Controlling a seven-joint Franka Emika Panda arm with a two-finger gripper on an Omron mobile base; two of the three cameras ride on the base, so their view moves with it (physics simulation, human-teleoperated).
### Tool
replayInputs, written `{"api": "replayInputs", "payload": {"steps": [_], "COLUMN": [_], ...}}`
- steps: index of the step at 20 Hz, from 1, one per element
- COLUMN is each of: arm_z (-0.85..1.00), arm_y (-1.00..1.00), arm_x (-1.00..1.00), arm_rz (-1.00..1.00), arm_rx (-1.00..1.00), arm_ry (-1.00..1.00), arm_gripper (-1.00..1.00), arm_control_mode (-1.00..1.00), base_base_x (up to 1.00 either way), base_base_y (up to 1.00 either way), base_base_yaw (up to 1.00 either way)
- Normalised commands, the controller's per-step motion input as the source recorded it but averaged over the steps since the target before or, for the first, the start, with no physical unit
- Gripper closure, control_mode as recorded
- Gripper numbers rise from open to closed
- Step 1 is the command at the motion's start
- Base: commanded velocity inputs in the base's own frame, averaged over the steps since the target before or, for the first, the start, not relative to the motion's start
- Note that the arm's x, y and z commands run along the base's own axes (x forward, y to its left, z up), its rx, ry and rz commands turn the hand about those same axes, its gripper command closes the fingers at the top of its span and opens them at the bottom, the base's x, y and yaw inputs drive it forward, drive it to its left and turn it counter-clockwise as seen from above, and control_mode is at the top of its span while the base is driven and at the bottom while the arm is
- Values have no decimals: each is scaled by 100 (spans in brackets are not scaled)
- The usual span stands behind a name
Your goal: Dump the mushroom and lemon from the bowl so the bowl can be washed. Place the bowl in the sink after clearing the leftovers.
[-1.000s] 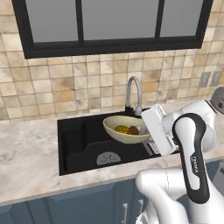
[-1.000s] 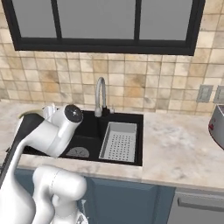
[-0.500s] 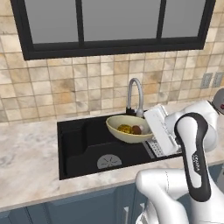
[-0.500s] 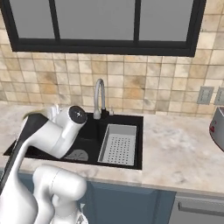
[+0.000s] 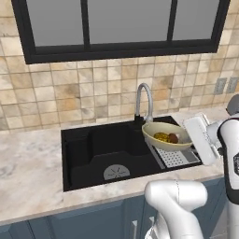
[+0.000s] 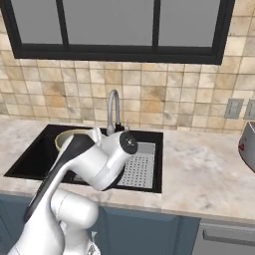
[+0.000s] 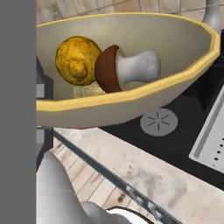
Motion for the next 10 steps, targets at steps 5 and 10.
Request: {"api": "replayInputs", "payload": {"steps": [5, 10], "arm_z": [-12, -10], "arm_y": [-89, -100], "arm_x": [25, 56], "arm_rz": [2, 3], "arm_rx": [-14, -13], "arm_ry": [0, 0], "arm_gripper": [100, 100], "arm_control_mode": [-100, -100], "base_base_x": [0, 0], "base_base_y": [0, 0], "base_base_yaw": [0, 0]}}
